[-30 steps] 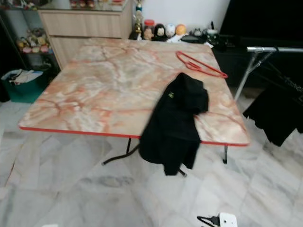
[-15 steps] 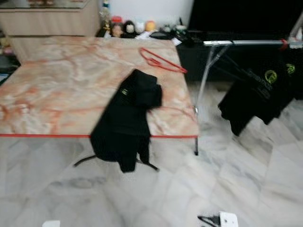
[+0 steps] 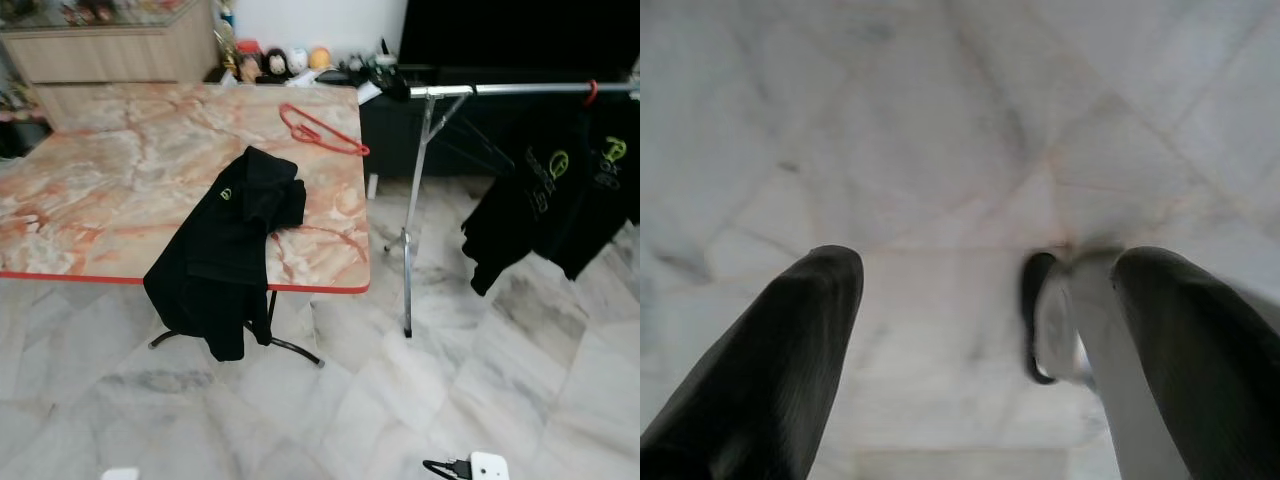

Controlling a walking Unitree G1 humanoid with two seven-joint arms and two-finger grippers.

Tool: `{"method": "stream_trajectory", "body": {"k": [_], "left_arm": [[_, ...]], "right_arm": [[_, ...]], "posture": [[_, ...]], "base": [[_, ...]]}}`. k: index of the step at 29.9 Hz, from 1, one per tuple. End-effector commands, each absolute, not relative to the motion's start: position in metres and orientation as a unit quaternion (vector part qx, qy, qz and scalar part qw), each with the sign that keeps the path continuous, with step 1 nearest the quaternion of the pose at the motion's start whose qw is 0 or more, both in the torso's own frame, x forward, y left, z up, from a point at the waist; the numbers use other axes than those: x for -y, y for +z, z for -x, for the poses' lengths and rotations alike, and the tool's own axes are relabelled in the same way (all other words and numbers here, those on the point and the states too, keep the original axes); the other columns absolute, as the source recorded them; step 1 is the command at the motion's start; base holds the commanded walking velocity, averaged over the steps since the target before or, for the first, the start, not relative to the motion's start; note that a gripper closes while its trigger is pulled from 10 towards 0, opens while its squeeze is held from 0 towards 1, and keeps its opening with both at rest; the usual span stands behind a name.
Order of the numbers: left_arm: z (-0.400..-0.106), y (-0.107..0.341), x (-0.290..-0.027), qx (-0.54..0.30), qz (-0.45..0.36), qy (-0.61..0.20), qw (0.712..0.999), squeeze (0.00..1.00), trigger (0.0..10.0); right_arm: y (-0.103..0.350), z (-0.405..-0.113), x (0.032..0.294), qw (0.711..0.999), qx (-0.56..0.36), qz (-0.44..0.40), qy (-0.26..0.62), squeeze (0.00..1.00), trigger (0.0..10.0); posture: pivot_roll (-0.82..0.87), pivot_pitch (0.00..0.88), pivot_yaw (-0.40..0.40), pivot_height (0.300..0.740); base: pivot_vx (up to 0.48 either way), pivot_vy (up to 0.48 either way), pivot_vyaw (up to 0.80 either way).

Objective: Hang hanger

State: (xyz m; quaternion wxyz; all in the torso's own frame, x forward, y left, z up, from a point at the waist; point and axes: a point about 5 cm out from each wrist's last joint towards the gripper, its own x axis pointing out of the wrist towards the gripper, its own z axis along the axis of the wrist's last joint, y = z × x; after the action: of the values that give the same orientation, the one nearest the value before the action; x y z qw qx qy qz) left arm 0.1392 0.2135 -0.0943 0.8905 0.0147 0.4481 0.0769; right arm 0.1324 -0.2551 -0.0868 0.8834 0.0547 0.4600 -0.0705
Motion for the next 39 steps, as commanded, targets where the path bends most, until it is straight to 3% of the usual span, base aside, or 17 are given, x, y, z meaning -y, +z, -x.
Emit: {"method": "stream_trajectory", "body": {"k": [1, 14, 24, 29, 35, 39], "left_arm": [[-0.137, -0.096, -0.215, -0.459, -0.024, 0.081, 0.885, 0.0, 10.0], [-0.149, -0.093, -0.209, -0.448, -0.024, 0.079, 0.89, 0.0, 10.0], [-0.119, -0.091, -0.251, -0.456, -0.027, 0.099, 0.884, 0.0, 10.0], [-0.108, -0.092, -0.257, -0.461, -0.027, 0.102, 0.881, 0.0, 10.0], [-0.105, -0.095, -0.25, -0.469, -0.026, 0.1, 0.877, 0.0, 10.0], [-0.114, -0.099, -0.231, -0.472, -0.023, 0.091, 0.877, 0.0, 10.0]], "right_arm": [[-0.087, -0.131, 0.255, 0.883, -0.461, -0.054, -0.07, 0.0, 10.0], [-0.087, -0.131, 0.255, 0.883, -0.461, -0.053, -0.069, 0.0, 10.0], [-0.087, -0.131, 0.255, 0.883, -0.462, -0.054, -0.071, 0.0, 10.0], [-0.087, -0.131, 0.255, 0.883, -0.461, -0.055, -0.072, 0.0, 10.0], [-0.087, -0.131, 0.255, 0.883, -0.459, -0.056, -0.073, 0.0, 10.0], [-0.087, -0.131, 0.256, 0.884, -0.459, -0.056, -0.073, 0.0, 10.0]], "posture": [[0.03, 0.0, -0.026, 0.74], [0.03, 0.0, -0.025, 0.74], [0.03, 0.0, -0.026, 0.74], [0.03, 0.0, -0.025, 0.74], [0.02, 0.0, -0.025, 0.74], [0.02, 0.0, -0.025, 0.74]], "base": [[0.0, -0.349, 0.0], [0.0, -0.35, 0.0], [0.0, -0.349, 0.0], [0.0, -0.351, 0.0], [0.0, -0.351, 0.0], [0.0, -0.352, 0.0]]}}
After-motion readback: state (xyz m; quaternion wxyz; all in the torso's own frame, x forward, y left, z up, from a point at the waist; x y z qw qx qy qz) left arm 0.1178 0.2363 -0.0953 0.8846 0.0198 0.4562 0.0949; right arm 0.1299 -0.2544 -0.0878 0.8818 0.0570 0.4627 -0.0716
